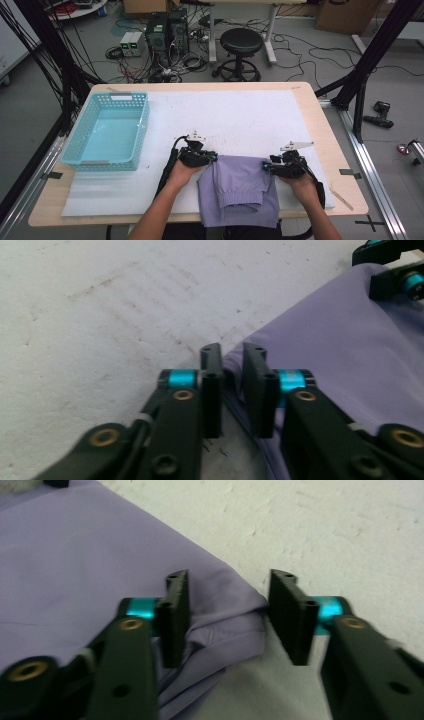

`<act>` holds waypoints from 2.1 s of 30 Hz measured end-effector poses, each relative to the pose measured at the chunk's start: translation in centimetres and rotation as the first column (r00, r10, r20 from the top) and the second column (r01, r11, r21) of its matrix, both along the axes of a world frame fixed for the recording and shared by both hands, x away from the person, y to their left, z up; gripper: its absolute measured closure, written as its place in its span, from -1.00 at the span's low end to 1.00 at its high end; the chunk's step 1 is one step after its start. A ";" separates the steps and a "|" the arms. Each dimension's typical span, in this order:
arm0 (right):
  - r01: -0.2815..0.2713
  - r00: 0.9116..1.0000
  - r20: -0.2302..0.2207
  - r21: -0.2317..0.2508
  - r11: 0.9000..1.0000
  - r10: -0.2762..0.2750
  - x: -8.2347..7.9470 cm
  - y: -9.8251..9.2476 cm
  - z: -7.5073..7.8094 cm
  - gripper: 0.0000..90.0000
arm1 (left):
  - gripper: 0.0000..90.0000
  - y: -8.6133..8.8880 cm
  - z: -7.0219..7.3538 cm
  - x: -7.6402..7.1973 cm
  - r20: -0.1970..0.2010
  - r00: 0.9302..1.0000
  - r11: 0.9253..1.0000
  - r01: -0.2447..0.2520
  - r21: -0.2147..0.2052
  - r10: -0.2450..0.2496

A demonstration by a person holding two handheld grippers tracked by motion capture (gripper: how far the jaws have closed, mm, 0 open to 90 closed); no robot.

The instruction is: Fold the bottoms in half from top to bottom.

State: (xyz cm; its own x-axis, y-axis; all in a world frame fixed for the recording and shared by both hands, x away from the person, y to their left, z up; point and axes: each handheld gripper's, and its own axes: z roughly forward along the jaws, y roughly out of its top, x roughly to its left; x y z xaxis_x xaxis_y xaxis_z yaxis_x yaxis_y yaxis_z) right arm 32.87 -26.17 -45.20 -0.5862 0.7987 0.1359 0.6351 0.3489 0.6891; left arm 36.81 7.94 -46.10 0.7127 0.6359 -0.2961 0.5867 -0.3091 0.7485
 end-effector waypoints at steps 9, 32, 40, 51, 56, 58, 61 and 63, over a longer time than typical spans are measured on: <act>-0.035 0.998 0.061 0.031 0.999 0.033 0.7 0.0 1.2 0.87 | 0.93 1.2 2.0 1.2 0.071 0.997 0.996 -0.017 -0.084 0.023; 0.048 0.992 0.117 0.012 0.999 -0.049 9.1 2.3 3.1 0.87 | 0.93 2.4 2.9 7.7 0.149 0.984 0.990 -0.086 -0.114 0.102; 0.066 0.992 0.111 0.019 0.998 -0.067 9.7 2.1 2.5 0.70 | 0.56 2.6 2.5 8.8 0.123 0.980 0.984 -0.141 -0.113 0.155; -0.025 0.982 0.189 0.061 0.998 0.013 6.5 3.7 4.8 -0.03 | 0.02 4.9 3.5 4.6 0.190 0.961 0.970 -0.165 -0.180 0.199; -0.100 0.981 0.174 0.054 0.994 0.089 5.8 5.6 4.2 -0.04 | 0.00 6.0 3.8 3.5 0.216 0.954 0.965 -0.165 -0.203 0.208; -0.167 0.978 0.131 0.040 0.985 0.160 5.5 7.3 3.2 0.01 | 0.00 6.7 3.9 3.2 0.216 0.951 0.961 -0.174 -0.213 0.220; -0.226 0.969 0.099 -0.010 0.974 0.226 5.2 8.8 2.4 0.07 | 0.01 7.1 3.8 2.9 0.214 0.951 0.959 -0.175 -0.221 0.223; -0.256 0.964 0.069 -0.042 0.966 0.259 4.9 9.4 1.8 0.12 | 0.01 7.2 3.7 2.6 0.204 0.955 0.960 -0.169 -0.224 0.215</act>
